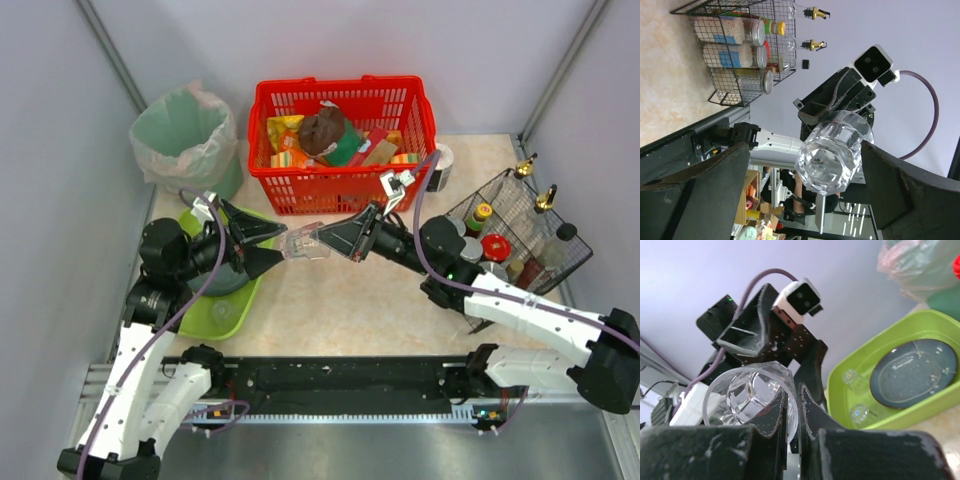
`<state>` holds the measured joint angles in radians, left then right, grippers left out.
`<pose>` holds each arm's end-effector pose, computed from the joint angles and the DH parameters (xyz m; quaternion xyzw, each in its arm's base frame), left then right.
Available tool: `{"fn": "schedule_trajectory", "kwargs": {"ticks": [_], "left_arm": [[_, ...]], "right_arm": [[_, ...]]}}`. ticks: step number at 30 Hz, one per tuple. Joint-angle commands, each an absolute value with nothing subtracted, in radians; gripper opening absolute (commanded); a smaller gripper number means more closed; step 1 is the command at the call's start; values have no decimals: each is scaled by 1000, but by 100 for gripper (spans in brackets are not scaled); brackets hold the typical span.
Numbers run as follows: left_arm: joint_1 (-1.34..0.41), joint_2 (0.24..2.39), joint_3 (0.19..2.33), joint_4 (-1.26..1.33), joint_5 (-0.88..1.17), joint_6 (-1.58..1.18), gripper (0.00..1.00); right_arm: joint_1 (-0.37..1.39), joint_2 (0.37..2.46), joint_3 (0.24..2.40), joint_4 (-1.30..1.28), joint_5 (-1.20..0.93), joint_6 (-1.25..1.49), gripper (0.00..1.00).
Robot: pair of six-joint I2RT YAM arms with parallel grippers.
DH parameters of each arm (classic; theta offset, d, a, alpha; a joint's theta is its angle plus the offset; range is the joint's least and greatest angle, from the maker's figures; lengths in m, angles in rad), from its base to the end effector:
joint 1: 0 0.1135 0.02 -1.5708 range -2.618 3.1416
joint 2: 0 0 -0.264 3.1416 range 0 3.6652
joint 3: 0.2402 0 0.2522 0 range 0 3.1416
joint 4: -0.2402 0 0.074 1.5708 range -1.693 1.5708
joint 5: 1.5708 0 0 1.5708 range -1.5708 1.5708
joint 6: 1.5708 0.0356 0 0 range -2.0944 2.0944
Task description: Clear the kitchen counter
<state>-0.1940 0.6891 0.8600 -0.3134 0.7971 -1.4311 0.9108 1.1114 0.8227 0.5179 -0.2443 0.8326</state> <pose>0.1377 -0.0530 0.3681 -0.1967 0.7148 -0.6399 0.2022 0.1529 0.2111 0.3626 -0.1195 0.6128 0.6439 0.4424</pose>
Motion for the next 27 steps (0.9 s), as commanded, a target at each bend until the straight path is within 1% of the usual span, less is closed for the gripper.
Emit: {"fn": "schedule_trajectory", "kwargs": {"ticks": [1,13,17,19,20,22,23,25,27], "left_arm": [[-210,670,844,-195,810,-1506,96],[-252,638,851,-156,788,-1601,96],[-255,634,836,-156,779,-1606,92],[-255,637,830,-152,776,-1605,85],[-256,638,825,-146,776,-1609,77],[-256,640,821,-135,773,-1615,66],[-256,637,824,-137,772,-1617,61],[-256,640,827,-141,769,-1615,56],[-256,643,830,-143,767,-1614,45]], "right_arm": [[904,1140,834,693,-301,887,0],[905,1256,848,811,-328,933,0],[904,1287,856,839,-350,959,0],[907,1292,850,848,-351,963,0],[905,1292,847,847,-350,962,0],[905,1290,847,830,-347,959,0],[904,1290,845,824,-344,956,0],[904,1292,844,815,-338,953,0],[905,1296,844,804,-336,956,0]]}}
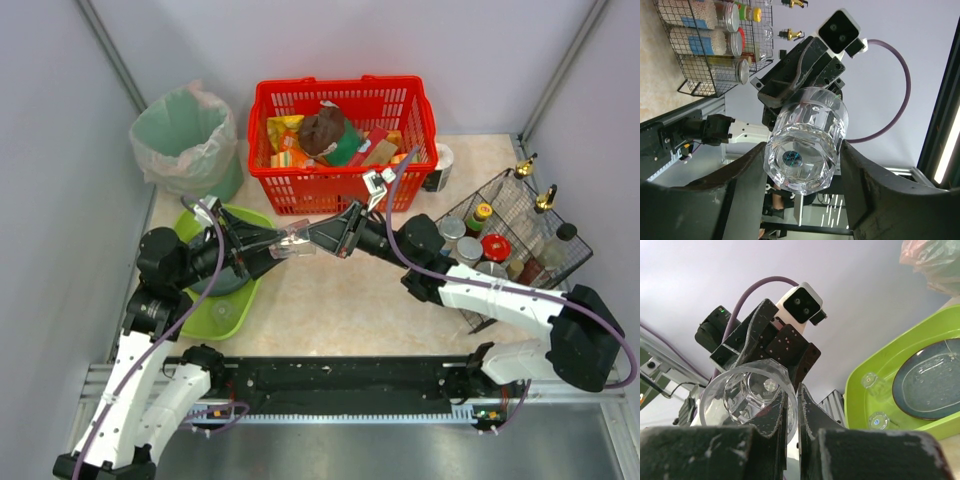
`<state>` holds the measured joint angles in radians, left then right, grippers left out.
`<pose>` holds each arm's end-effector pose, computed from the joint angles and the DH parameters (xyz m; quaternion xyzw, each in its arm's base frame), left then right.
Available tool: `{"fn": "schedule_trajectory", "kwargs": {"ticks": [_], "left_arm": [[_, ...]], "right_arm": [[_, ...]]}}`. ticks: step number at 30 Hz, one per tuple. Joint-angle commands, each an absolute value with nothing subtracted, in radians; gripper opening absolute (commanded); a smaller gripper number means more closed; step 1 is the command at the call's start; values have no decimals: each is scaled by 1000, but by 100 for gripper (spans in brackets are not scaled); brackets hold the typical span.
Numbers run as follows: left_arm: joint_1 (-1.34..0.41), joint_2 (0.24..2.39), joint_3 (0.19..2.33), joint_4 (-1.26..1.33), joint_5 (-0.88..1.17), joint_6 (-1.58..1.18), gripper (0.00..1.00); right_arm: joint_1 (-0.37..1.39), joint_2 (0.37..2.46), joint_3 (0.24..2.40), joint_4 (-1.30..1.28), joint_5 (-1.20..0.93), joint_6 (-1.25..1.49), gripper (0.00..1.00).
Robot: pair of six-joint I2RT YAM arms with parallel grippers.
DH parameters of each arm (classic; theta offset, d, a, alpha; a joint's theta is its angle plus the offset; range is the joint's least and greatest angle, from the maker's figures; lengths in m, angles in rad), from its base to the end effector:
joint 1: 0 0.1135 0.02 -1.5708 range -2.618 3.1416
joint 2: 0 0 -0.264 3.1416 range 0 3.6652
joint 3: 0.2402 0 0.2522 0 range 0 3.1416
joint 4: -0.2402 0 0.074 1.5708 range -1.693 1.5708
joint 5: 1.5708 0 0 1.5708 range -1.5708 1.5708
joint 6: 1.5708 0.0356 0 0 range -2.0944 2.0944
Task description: Clear the kitchen counter
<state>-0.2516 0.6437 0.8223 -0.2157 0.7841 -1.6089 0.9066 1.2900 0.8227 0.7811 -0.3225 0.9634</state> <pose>0.1278 -0.0588 0.3708 -0.2114 0.6844 -0.6785 0.1626 0.1730 0.2393 0.3436 -0.1133 0.5838 0.6985 0.3982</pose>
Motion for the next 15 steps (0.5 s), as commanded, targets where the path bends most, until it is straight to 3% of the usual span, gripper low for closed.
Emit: {"fn": "schedule_trajectory", "kwargs": {"ticks": [1,2,5,9,15], "left_arm": [[-256,644,828,-144,765,-1609,39],[-256,647,828,-147,764,-1603,36],[-256,658,851,-201,747,-1546,20],[-256,683,943,-358,700,-1415,11],[-255,733,1061,-541,606,-1211,4]], "right_arm": [[904,1298,842,801,-339,957,0],[904,1299,841,805,-342,959,1],[907,1295,825,810,-336,956,19],[905,1235,796,703,-241,914,53],[905,1140,821,427,-82,810,66]]}}
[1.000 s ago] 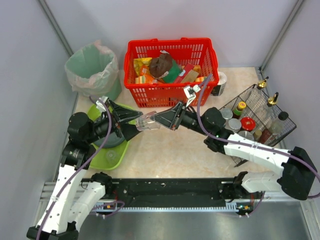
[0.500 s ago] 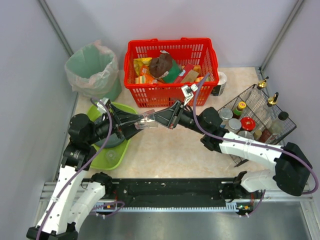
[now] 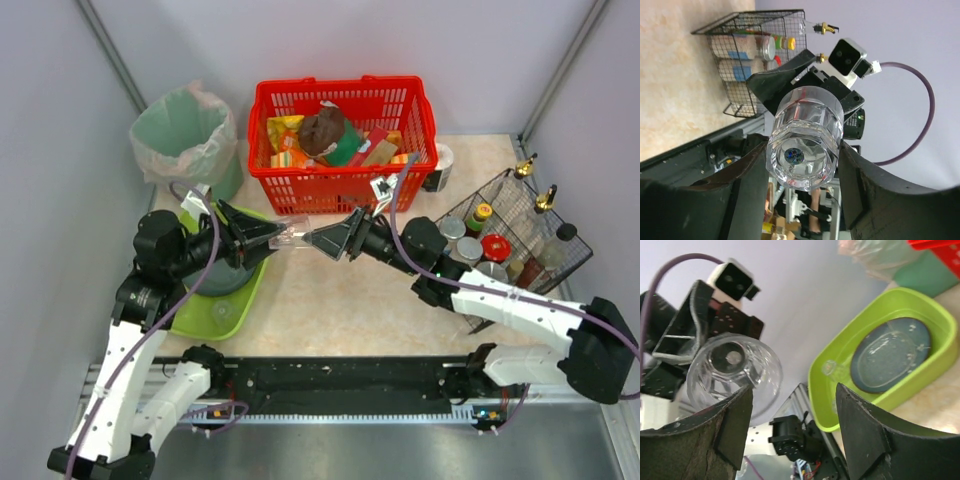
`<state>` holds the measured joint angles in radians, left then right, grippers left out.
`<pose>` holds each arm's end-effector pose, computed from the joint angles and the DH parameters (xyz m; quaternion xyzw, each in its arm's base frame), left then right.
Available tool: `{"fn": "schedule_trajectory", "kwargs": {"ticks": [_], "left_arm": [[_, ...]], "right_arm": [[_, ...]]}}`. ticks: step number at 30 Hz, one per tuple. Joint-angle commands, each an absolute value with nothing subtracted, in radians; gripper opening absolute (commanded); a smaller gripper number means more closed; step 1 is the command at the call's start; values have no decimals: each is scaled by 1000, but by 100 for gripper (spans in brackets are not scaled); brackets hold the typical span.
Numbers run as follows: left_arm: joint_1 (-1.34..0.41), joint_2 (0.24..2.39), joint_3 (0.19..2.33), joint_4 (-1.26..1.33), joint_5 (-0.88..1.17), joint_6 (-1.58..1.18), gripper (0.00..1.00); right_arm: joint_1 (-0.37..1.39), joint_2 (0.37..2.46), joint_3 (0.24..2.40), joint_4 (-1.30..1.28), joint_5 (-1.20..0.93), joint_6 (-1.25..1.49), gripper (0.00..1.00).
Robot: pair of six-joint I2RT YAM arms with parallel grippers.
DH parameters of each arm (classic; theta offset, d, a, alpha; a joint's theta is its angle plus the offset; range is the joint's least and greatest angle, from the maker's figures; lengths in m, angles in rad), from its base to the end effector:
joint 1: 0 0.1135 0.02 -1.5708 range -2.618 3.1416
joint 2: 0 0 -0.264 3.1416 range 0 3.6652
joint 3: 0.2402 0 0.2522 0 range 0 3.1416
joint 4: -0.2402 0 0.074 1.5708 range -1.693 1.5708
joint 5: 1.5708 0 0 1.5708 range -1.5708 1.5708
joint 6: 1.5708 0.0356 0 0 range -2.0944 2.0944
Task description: Clear the kitchen counter
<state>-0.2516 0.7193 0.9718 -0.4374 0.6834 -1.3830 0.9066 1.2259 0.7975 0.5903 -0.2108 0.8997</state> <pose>0.1334 -0.0575 0.3881 -0.2078 0.7267 -0.6153 0.2238 0.1704 0.2297 0.3323 -0.0824 0.6437 0.6372 0.4156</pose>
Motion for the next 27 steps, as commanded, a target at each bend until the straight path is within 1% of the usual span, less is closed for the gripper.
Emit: {"fn": "schedule_trajectory", "kwargs": {"ticks": [1,4,7,9,12,14,16,17,19,24,27], "left_arm": [[-255,742,1074,-569,586,-1168,3],[-255,771,1155,-765,421,-990,2],[-255,811,1248,-986,125,-801,3],[-253,825,1287,-1110,-85,-735,5],[-249,841,1289,-1189,-324,-666,8],[-236,860,1258,-1209,-406,-641,8],[-212,883,1223,-1224,-451,-655,8],[-197,893,1204,-1224,-475,-660,5],[-155,902,1157,-1201,-508,-654,4],[36,920,974,-1080,-377,-586,3],[61,920,870,-1042,-336,-617,2]], "right_arm": [[904,1126,828,363,-46,804,68],[904,1094,842,174,92,778,70],[897,1060,824,59,163,752,70],[896,1034,795,31,182,746,70],[885,1009,752,18,183,746,70],[876,1005,732,14,173,747,70],[865,1003,715,9,161,750,70],[859,1003,707,5,153,750,68],[848,1000,695,2,134,753,65],[835,968,657,-31,124,764,62],[825,947,641,-35,129,765,62]]}}
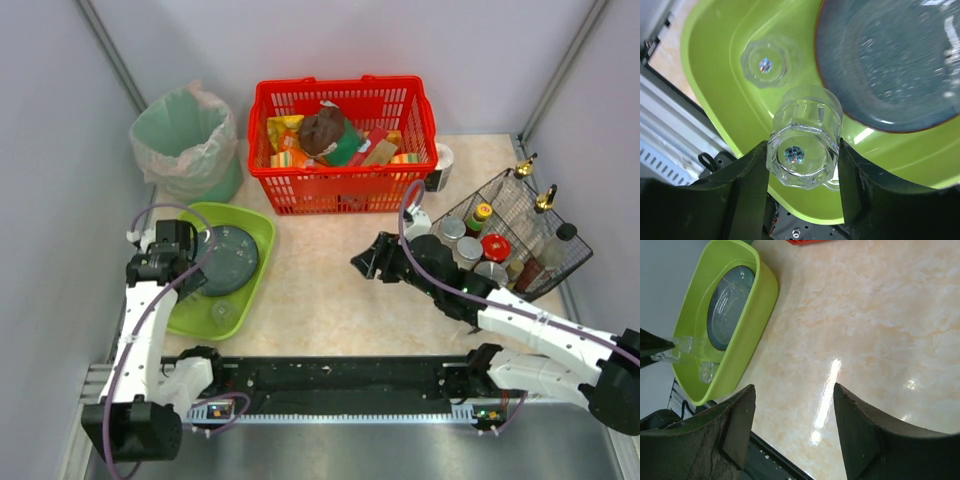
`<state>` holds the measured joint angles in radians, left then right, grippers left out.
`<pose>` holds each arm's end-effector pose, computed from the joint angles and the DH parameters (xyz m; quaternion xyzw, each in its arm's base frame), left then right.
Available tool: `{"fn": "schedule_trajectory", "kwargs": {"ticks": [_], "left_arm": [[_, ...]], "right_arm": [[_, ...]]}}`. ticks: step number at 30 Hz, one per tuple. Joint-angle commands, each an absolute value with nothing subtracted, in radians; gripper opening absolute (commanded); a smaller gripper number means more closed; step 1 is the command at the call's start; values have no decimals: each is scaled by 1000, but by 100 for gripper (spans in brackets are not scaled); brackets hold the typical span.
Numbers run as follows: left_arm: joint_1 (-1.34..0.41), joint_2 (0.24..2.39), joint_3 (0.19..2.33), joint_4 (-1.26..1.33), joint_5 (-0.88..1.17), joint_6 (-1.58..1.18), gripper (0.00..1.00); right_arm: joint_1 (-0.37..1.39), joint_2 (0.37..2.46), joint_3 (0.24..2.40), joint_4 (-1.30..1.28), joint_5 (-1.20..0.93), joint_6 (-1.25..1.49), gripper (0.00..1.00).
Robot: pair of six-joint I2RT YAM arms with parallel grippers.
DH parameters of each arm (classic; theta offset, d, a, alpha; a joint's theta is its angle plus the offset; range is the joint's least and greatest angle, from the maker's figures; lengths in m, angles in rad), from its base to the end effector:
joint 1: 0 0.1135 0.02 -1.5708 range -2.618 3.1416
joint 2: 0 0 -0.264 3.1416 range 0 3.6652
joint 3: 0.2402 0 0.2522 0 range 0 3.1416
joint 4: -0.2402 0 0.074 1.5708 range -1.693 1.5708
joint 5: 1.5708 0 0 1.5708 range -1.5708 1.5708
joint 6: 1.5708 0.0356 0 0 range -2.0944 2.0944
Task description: Clear the kitchen counter
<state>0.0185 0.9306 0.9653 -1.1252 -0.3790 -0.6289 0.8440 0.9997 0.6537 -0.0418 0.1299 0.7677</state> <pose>0.1542 0.0160 0.2987 -0.3459 0.8901 0.1043 0.2778 0.1558 0.1683 0.2676 0.0046 0.8291 0.3641 0.4242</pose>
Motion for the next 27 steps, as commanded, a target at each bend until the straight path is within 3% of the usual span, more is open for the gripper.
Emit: {"fn": "schedule_trajectory", "kwargs": {"ticks": [1,21,27], "left_arm": [[63,919,847,-1032,-322,-629,1],[64,1017,810,-1117,-452,-888,0],[64,1043,761,-1068,-454,-937,8]], "right_arm": [[824,939,640,-38,130,767,62],[727,910,584,-25,118,792,62],[710,910,584,-21,112,796,63]]}}
